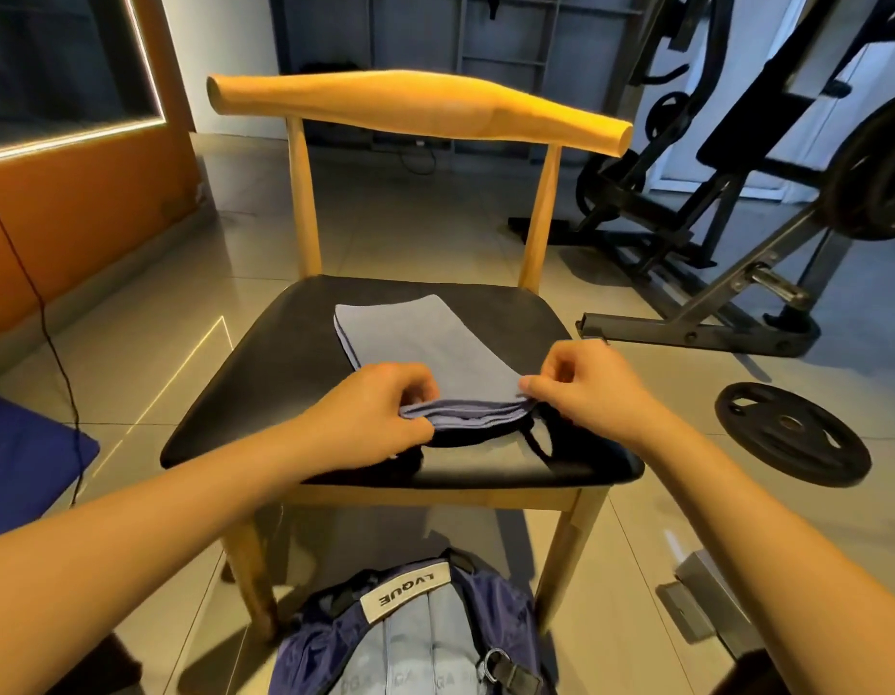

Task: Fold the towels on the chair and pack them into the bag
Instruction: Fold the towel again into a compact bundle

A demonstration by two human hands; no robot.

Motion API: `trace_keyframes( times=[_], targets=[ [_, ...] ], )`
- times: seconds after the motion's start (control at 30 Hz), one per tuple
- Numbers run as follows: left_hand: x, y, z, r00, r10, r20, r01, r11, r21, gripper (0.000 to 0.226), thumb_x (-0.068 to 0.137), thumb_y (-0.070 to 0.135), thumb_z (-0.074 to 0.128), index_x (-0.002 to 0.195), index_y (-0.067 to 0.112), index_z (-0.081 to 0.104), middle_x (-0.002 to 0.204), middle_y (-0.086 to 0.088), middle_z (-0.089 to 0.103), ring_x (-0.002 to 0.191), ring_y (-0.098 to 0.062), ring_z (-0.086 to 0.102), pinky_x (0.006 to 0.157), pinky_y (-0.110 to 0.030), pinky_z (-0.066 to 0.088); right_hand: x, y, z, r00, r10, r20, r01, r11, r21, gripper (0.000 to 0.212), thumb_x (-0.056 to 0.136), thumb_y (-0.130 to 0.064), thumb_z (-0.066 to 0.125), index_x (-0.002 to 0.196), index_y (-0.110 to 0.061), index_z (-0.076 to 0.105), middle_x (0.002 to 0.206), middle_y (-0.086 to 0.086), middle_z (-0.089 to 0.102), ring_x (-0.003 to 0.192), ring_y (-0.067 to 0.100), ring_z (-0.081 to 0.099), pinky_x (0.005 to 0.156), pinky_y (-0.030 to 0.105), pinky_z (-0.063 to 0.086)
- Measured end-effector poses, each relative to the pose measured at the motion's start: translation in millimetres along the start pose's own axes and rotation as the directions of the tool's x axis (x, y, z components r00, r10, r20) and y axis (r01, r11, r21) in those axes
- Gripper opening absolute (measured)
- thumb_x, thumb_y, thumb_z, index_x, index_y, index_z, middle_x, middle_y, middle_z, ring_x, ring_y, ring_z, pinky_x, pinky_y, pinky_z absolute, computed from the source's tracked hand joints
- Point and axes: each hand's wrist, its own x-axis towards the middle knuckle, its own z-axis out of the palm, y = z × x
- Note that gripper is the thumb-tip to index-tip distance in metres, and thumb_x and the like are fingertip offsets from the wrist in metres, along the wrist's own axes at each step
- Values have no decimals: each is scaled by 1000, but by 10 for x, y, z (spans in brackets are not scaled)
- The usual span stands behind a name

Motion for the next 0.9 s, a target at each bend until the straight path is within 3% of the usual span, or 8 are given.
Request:
trace_keyframes(
  times=[0.07, 0.2, 0.37, 0.43, 0.5, 0.6, 0.73, 0.9],
  targets=[
    [20, -34, -115, 993, -67, 94, 79, 988, -131, 19, 89, 22, 71, 99, 33, 59, 86, 0, 72, 72, -20, 65, 71, -43, 58, -50, -36, -26, 964, -249, -89, 236, 962, -135, 30, 84, -49, 74, 98, -26, 60, 96, -9, 63, 86, 11, 59, 73, 30, 52],
    [70, -74, -194, 974, -123, 192, 170, 953, -252, 23, 91, 14, 71, 105, 28, 59, 100, 2, 76, 96, -24, 71, 87, -42, 60, -119, -136, 103, 897, -423, 129, 442, 843, -308, 67, 81, -57, 75, 137, -34, 48, 136, -12, 51, 123, 12, 47, 104, 32, 42],
    [86, -121, -227, 969, -118, 218, 167, 961, -222, 20, 93, 17, 71, 105, 28, 59, 99, 1, 76, 96, -23, 71, 88, -40, 60, -62, -144, 279, 839, -524, 148, 537, 749, -389, 11, 95, -39, 66, 94, -34, 57, 90, -17, 54, 84, 7, 47, 86, 29, 42],
    [37, -124, -227, 983, -55, 174, 77, 990, -120, 22, 91, 39, 74, 105, 34, 57, 91, 7, 73, 85, -16, 69, 78, -34, 61, -30, -121, 283, 848, -501, 172, 529, 782, -329, 13, 98, -39, 62, 93, -28, 65, 87, -15, 61, 81, 7, 52, 77, 25, 41],
    [-30, -89, -208, 987, 11, 163, -28, 994, 102, 46, 81, 66, 72, 112, 41, 51, 86, 12, 67, 77, -10, 65, 70, -26, 57, -15, -110, 272, 868, -457, 194, 495, 826, -270, 21, 100, -42, 57, 104, -26, 71, 94, -13, 67, 85, 7, 58, 75, 25, 46],
    [-87, -34, -117, 986, 137, 96, -166, 884, 438, 55, 81, 67, 69, 122, 41, 44, 89, 14, 64, 76, -7, 61, 70, -28, 56, 5, -112, 255, 890, -393, 231, 440, 873, -211, 23, 102, -43, 54, 104, -26, 69, 97, -13, 65, 89, 6, 58, 76, 24, 48],
    [-95, -89, -164, 978, 208, 11, -200, 925, 323, 16, 94, 47, 64, 104, 34, 64, 84, 12, 69, 73, -8, 63, 68, -33, 56, 23, -111, 241, 902, -366, 226, 409, 894, -182, 10, 101, -38, 58, 97, -31, 63, 92, -14, 60, 86, 6, 57, 73, 21, 43],
    [-101, -158, -228, 994, 49, 101, -54, 997, 46, 19, 97, 42, 64, 89, 29, 75, 82, 10, 68, 80, -10, 64, 72, -32, 55, 37, -31, 169, 920, -344, 187, 366, 925, -102, 10, 94, -34, 70, 102, -28, 71, 96, -13, 64, 91, 8, 60, 80, 33, 55]
  ],
)
